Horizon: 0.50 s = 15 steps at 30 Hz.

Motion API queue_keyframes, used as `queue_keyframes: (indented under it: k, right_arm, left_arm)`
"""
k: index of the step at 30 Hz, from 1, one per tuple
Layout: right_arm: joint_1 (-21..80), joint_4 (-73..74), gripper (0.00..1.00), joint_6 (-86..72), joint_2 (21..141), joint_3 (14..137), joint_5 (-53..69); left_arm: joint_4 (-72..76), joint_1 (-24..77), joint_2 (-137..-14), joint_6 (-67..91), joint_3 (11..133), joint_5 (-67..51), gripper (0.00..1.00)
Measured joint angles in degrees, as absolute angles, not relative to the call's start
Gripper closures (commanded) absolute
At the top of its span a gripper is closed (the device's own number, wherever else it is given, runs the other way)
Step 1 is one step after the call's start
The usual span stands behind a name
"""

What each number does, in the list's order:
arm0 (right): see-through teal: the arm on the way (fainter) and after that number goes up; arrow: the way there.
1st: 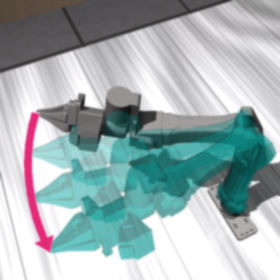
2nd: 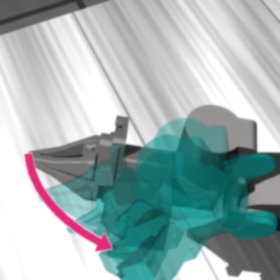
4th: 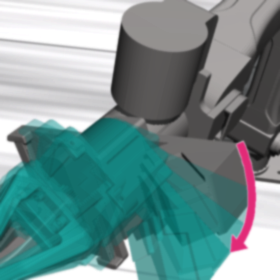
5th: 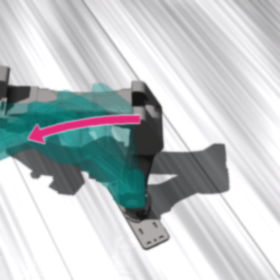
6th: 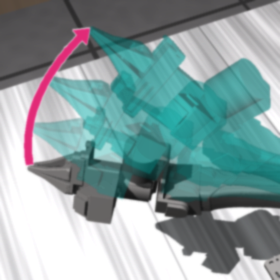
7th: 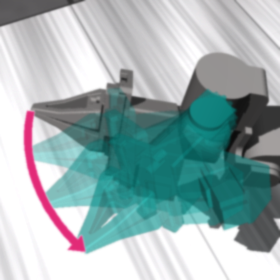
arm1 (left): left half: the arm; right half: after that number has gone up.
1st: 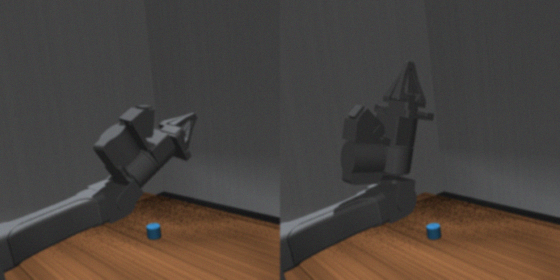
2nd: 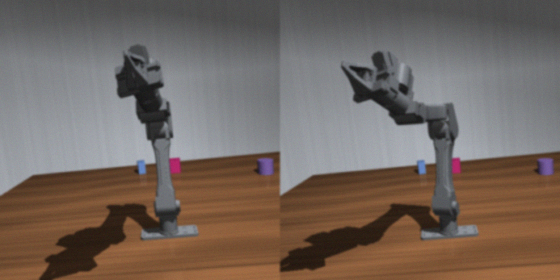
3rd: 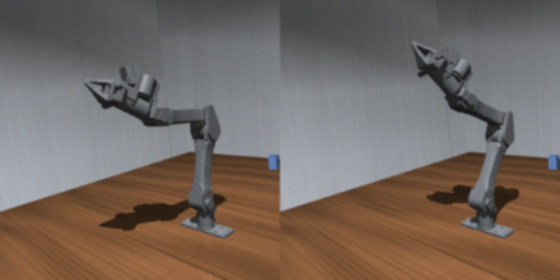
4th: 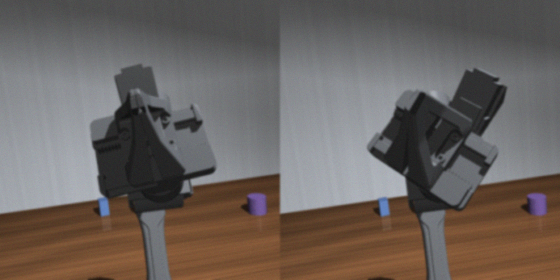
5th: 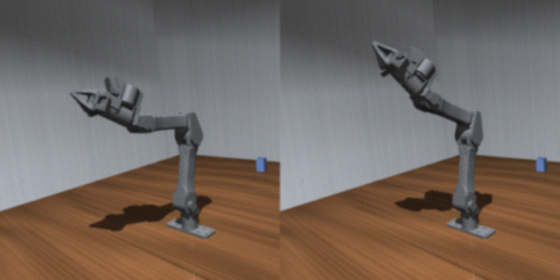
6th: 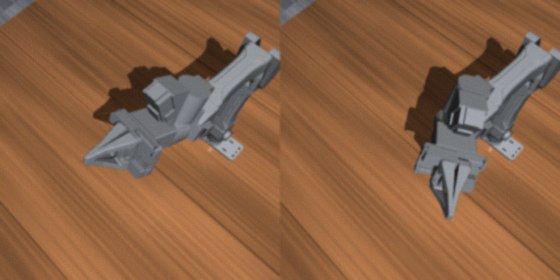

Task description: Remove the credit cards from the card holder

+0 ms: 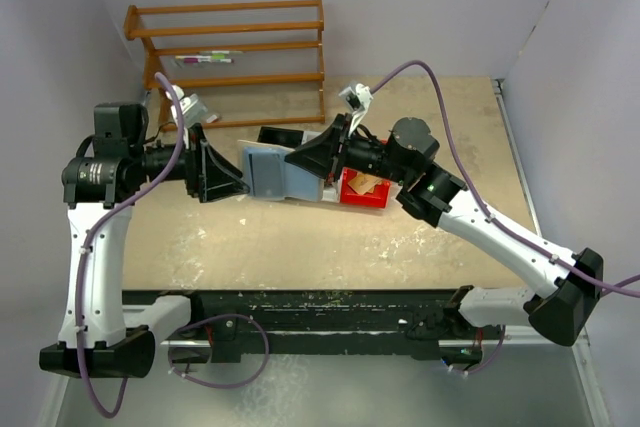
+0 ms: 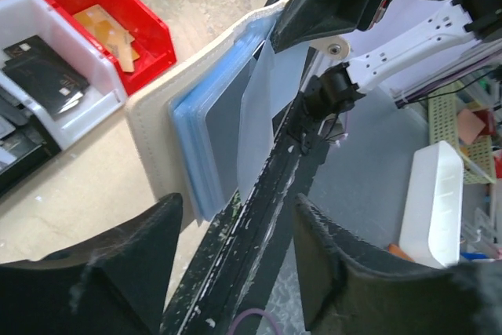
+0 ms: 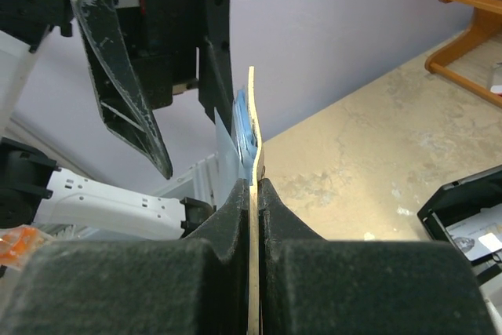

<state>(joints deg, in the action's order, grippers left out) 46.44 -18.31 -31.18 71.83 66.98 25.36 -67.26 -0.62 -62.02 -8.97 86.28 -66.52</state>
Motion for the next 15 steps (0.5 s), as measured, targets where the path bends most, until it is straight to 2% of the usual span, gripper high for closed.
queue_keyframes:
  k: [7, 15]
  right_arm:
    - [46.41, -20.32, 1.0, -33.1, 71.88, 66.98, 27.22]
    - [45.19, -22.06, 1.0, -35.09, 71.85, 66.98, 29.87]
  left_arm:
    - [-65.67, -0.62, -61.91, -8.12, 82.61, -70.76, 0.51]
    - [-68.51, -0.62, -62.57, -12.86, 84.99, -69.52, 0.57]
